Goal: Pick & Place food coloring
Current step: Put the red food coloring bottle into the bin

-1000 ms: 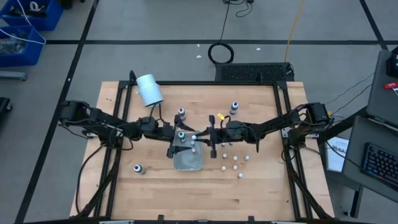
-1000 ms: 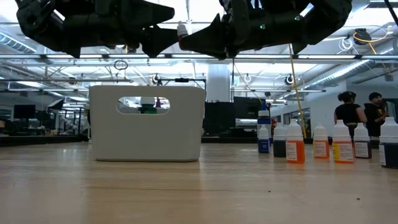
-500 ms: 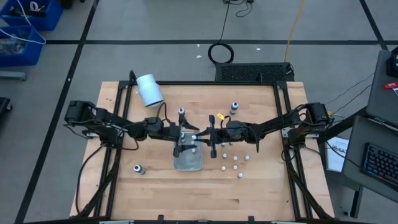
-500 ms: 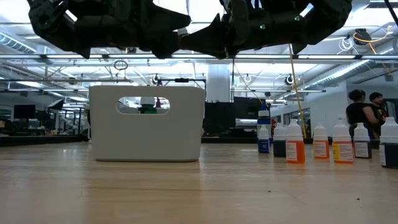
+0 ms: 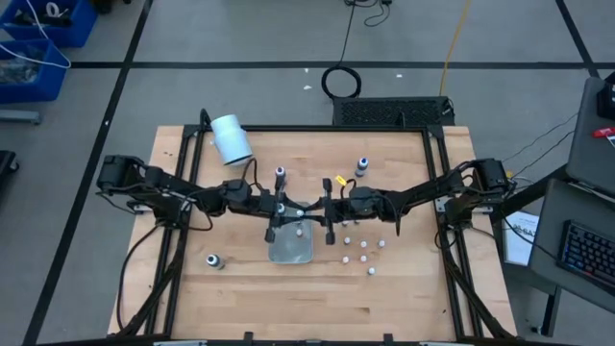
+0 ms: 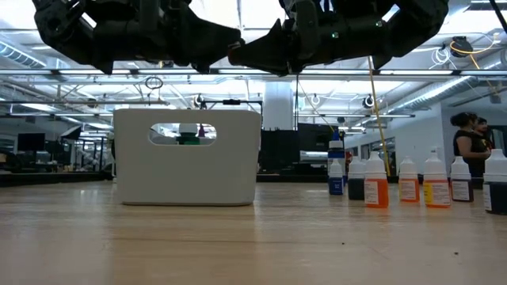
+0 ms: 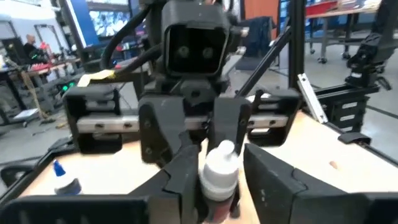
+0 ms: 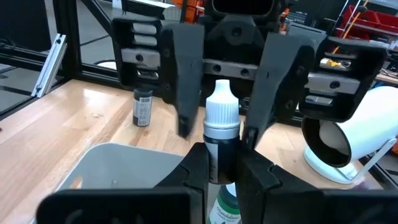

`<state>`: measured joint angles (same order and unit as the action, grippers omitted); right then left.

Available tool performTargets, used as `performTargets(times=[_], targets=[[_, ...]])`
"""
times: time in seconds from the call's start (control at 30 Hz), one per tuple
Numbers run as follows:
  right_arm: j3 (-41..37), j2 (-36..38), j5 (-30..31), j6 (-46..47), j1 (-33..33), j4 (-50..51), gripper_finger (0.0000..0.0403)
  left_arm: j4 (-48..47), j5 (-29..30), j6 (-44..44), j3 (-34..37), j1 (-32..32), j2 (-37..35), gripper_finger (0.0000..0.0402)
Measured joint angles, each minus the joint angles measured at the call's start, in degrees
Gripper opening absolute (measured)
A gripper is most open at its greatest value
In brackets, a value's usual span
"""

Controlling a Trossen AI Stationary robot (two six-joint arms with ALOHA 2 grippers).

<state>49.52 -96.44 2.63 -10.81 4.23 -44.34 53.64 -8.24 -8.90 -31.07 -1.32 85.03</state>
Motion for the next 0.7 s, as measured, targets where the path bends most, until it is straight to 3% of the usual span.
performTargets(times=[0.7], targets=[[-0.01, 0.0, 0.01, 0.88, -0.02, 0.48, 0.0041, -2.13, -0.34, -0.44, 0.0, 0.98, -0.99, 0.0077]])
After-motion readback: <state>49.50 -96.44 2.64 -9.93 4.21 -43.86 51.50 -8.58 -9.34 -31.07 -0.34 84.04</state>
